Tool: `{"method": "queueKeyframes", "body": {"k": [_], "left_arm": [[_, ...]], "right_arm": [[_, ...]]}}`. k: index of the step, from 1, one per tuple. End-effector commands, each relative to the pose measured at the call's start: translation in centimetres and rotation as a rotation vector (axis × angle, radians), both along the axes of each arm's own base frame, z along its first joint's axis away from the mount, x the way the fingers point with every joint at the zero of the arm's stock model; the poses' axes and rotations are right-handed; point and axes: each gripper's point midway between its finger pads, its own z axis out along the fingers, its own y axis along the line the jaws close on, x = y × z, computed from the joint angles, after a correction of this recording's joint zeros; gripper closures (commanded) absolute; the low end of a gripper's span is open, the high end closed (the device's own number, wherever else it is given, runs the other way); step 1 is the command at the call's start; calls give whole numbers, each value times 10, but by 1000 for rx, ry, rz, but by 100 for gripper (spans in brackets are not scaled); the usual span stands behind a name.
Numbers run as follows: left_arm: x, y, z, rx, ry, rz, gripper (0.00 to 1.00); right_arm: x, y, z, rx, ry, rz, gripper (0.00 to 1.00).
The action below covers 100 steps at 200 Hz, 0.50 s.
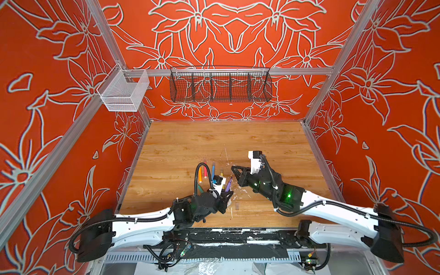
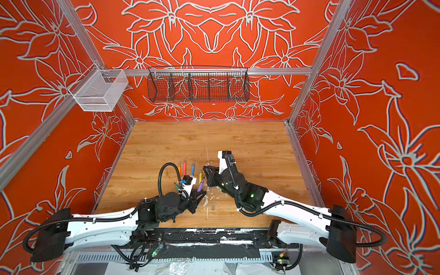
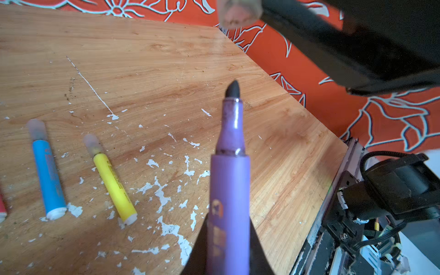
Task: Insert the pens into the pen caps
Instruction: 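Carry the clear cap with the right gripper onto the purple marker tip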
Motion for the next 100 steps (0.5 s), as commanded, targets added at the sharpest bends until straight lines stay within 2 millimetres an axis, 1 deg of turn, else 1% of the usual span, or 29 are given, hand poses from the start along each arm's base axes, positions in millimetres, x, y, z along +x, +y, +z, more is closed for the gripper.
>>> {"method": "queueKeyframes", "body": {"k": [1, 43, 68, 99, 100], "left_arm": [[6, -6, 22, -62, -19, 15, 100], [9, -3, 20, -55, -15, 41, 100], [9, -2, 18, -48, -13, 42, 100], [11, -1, 21, -49, -19, 53, 100], [11, -2, 16, -34, -12, 54, 100]], "right_arm": [[-1, 6, -1, 25, 13, 19, 98], [1, 2, -11, 2, 24, -5, 98], [0, 4, -10, 13, 28, 8, 98], [-4, 8, -10, 24, 36, 33, 98], [-4, 8, -10, 23, 36, 34, 98]]}}
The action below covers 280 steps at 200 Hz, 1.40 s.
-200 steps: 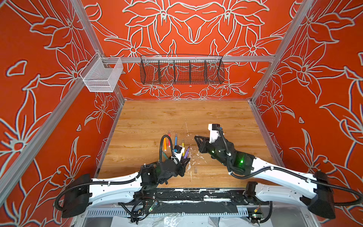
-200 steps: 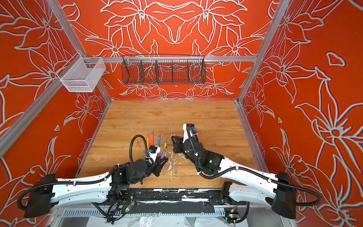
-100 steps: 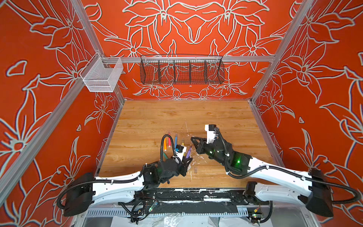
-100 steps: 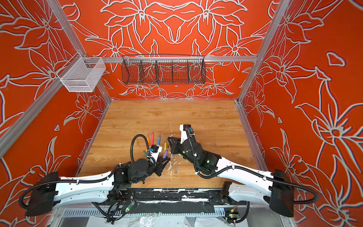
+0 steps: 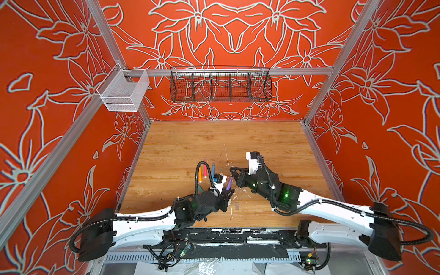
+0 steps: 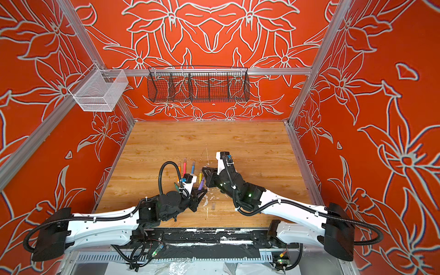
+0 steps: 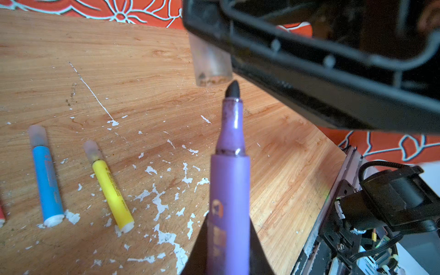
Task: Insert the pens into the pen caps
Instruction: 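Carry the clear cap with the right gripper onto the purple marker tip, then press the clear cap down onto the purple marker with the right gripper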
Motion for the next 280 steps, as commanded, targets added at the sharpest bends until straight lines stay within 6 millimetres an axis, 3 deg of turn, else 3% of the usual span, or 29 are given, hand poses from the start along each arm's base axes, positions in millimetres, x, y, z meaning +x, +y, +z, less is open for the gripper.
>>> {"method": "queueKeyframes", "body": {"k": [1, 92, 113, 181, 238, 280], "left_arm": [[7, -1, 4, -4, -5, 33, 100], [7, 2, 1, -7, 3, 39, 100], [5, 4, 10, -38, -11, 32, 100], [9, 7, 8, -35, -6, 63, 100], [14, 13, 11, -164, 53, 78, 100], [7, 13, 19, -240, 54, 20, 100]], "right_arm": [[-3, 3, -1, 29, 15, 17, 98], [-3, -5, -3, 26, 9, -6, 97], [-3, -1, -4, 25, 14, 5, 98], [-5, 2, -9, 31, 29, 22, 98], [-18, 20, -23, 63, 67, 99, 98], [-25, 29, -30, 62, 75, 126, 98]]}}
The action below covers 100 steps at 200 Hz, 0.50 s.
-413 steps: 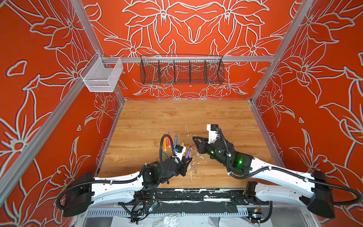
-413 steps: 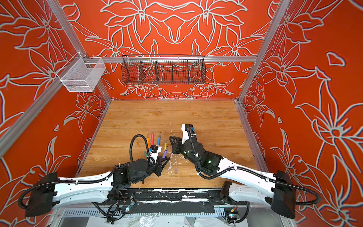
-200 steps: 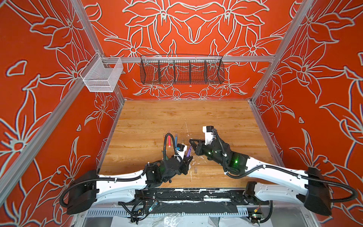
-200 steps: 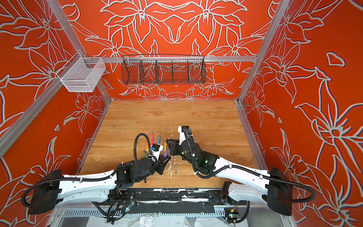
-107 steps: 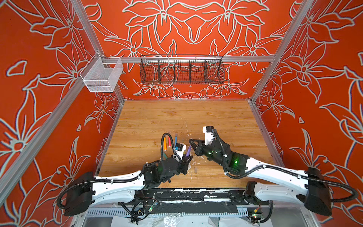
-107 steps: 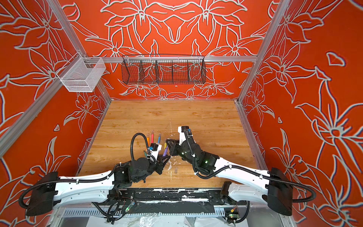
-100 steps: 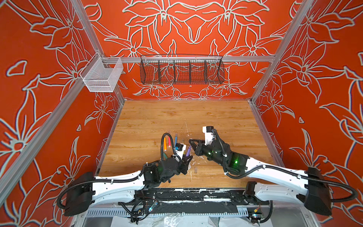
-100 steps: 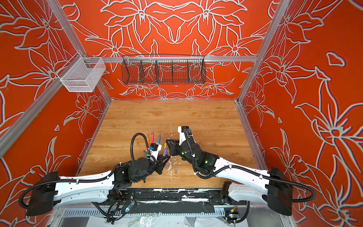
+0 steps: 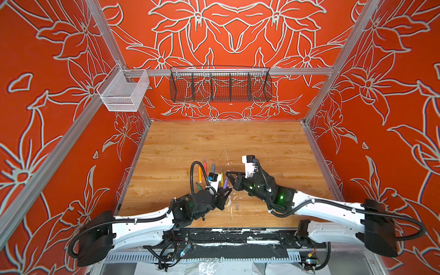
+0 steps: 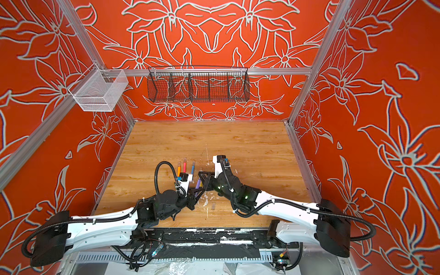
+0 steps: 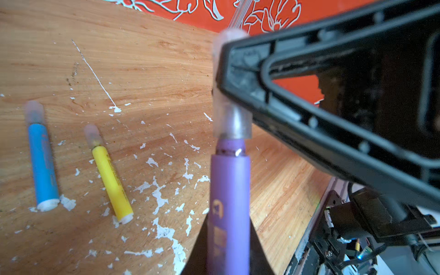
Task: Insert the pens into the pen caps
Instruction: 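Press the clear cap down onto the purple marker with the right gripper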
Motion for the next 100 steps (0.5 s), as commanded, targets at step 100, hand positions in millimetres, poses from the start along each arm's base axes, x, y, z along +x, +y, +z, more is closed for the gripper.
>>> {"method": "queueKeyframes", "body": {"k": [100], "left_arm": [[-12, 15, 45, -288, -63, -42, 100]], "right_arm": [[-24, 12, -11, 54, -4, 66, 88]]}}
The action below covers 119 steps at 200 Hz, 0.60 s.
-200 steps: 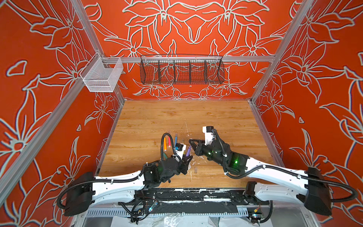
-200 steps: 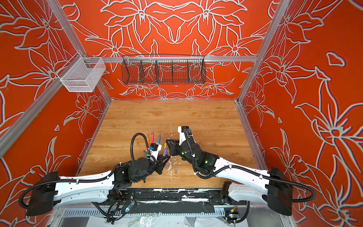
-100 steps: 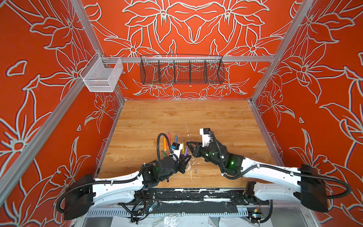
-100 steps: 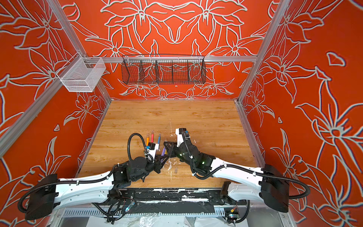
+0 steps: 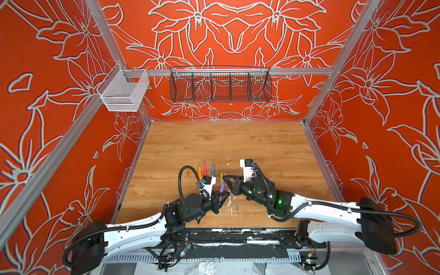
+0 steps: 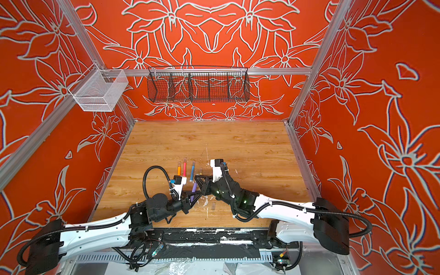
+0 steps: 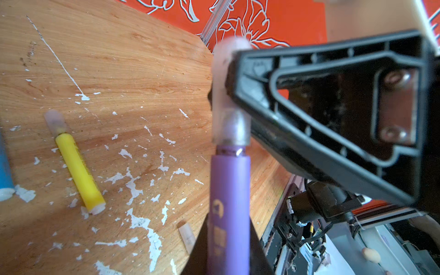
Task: Insert the pens into the pen caps
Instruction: 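Press the clear cap down onto the purple marker with the right gripper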
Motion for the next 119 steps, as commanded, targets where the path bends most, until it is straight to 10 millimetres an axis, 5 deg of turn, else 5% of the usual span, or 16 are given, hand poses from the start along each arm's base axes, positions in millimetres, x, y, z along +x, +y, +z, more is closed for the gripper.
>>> {"method": "queueKeyframes", "body": {"k": [1, 78, 119], "left_arm": [[8, 6, 34, -121, -63, 46, 100], [8, -11, 27, -32, -75, -19, 100], [1, -25, 26, -5, -101, -105, 100]], "right_arm": [[-7, 0, -18, -38, 23, 18, 88], [-9, -25, 13, -43, -53, -26, 37], [-3, -50, 29, -58, -81, -117, 29]]}}
